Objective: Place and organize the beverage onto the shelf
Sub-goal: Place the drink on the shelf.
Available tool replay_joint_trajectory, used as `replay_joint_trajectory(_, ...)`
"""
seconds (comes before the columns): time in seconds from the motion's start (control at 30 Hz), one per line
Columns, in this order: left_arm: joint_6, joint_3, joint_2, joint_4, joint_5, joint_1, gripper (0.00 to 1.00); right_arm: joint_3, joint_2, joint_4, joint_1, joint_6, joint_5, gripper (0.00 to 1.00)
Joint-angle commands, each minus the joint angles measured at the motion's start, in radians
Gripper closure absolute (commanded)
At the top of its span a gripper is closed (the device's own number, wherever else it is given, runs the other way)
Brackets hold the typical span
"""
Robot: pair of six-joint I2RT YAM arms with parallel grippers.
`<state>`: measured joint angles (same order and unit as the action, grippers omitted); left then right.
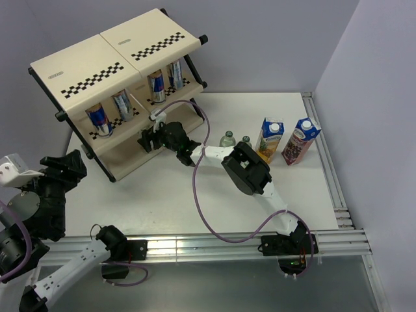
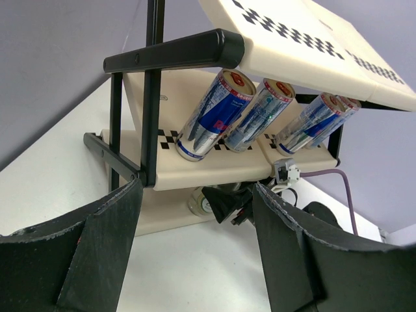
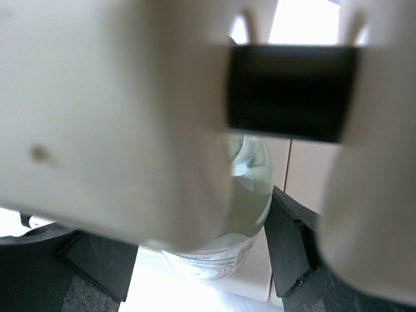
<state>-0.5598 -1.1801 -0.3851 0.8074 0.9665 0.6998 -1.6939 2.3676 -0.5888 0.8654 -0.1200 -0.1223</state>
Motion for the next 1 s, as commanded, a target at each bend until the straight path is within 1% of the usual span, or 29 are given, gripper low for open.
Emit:
replay_joint_trajectory(0.0,0.024,0.01,0.02,-0.043,0.008,0.001,0.25,-0.041,-0.048,-0.105,-0.028,-0.081,0.062,0.48)
replay_joint_trajectory(0.17,0.031,0.014,0.031,-0.048,0.015,0.003,0.25,-0.032,-0.045,-0.135,-0.026,-0.11,0.084,0.47)
replay_joint_trajectory(0.27,0.035,0.017,0.032,-0.05,0.021,0.001,0.25,-0.039,-0.038,-0.147,-0.026,-0.118,0.079,0.44)
replay_joint_trajectory(0.4,0.04,0.02,0.041,-0.051,0.026,0.001,0.25,-0.059,-0.028,-0.134,-0.028,-0.122,0.075,0.42)
replay_joint_trajectory(0.63,0.047,0.017,0.058,-0.051,0.031,0.003,0.25,-0.082,-0.019,-0.114,-0.028,-0.122,0.066,0.36)
replay_joint_trajectory(0.87,0.051,0.011,0.066,-0.043,0.035,0.003,0.25,-0.11,-0.005,-0.086,-0.026,-0.112,0.036,0.33)
replay_joint_trajectory(0.97,0.054,0.01,0.066,-0.039,0.04,0.001,0.25,-0.112,-0.005,-0.088,-0.029,-0.112,0.036,0.3)
